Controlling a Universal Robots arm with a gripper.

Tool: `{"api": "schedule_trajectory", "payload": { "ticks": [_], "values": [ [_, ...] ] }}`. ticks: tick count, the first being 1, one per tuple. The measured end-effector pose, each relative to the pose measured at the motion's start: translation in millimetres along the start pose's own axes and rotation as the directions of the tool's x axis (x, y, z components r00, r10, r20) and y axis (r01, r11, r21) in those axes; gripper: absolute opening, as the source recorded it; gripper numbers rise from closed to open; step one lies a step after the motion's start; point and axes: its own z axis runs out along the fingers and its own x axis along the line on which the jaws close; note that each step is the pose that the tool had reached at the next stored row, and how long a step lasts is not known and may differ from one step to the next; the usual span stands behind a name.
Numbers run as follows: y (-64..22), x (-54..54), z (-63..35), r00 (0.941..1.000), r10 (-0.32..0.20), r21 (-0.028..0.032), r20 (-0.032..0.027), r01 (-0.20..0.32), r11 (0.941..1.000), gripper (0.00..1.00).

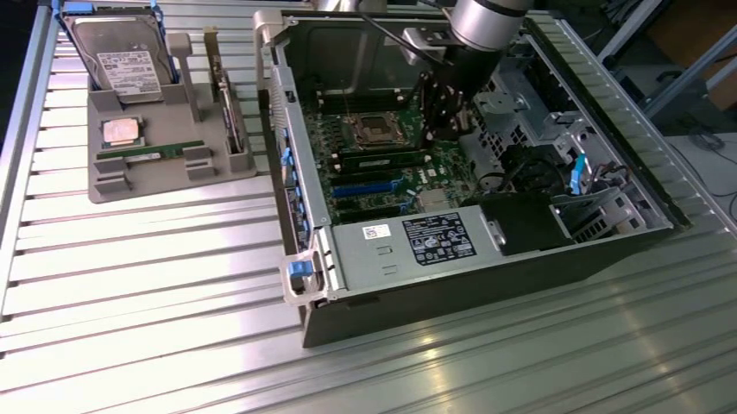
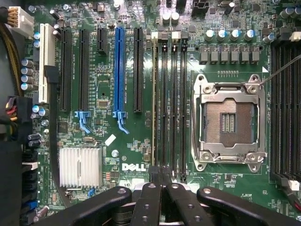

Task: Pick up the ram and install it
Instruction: 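Press down the ram until it locks into place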

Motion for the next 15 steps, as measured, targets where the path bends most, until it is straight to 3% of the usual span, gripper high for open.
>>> {"api": "schedule_trajectory", "payload": {
  "ticks": [5, 6, 7, 9, 15],
  "values": [
    [1.1, 0.0, 8.3, 1.0000, 0.000, 0.0019, 0.0005, 0.000, 1.0000, 0.11],
    [2.0, 1.0, -4.0, 1.0000, 0.001, 0.0069, 0.0002, -0.001, 1.0000, 0.11],
    [4.8, 1.1, -5.7, 1.0000, 0.001, 0.0104, 0.0004, -0.001, 0.9999, 0.11],
    [15.9, 1.1, -4.9, 1.0000, 0.001, 0.0153, 0.0002, -0.001, 0.9999, 0.11],
    [44.1, 0.9, -2.5, 1.0000, 0.002, 0.0192, 0.0002, -0.002, 0.9998, 0.11]
  ]
}}
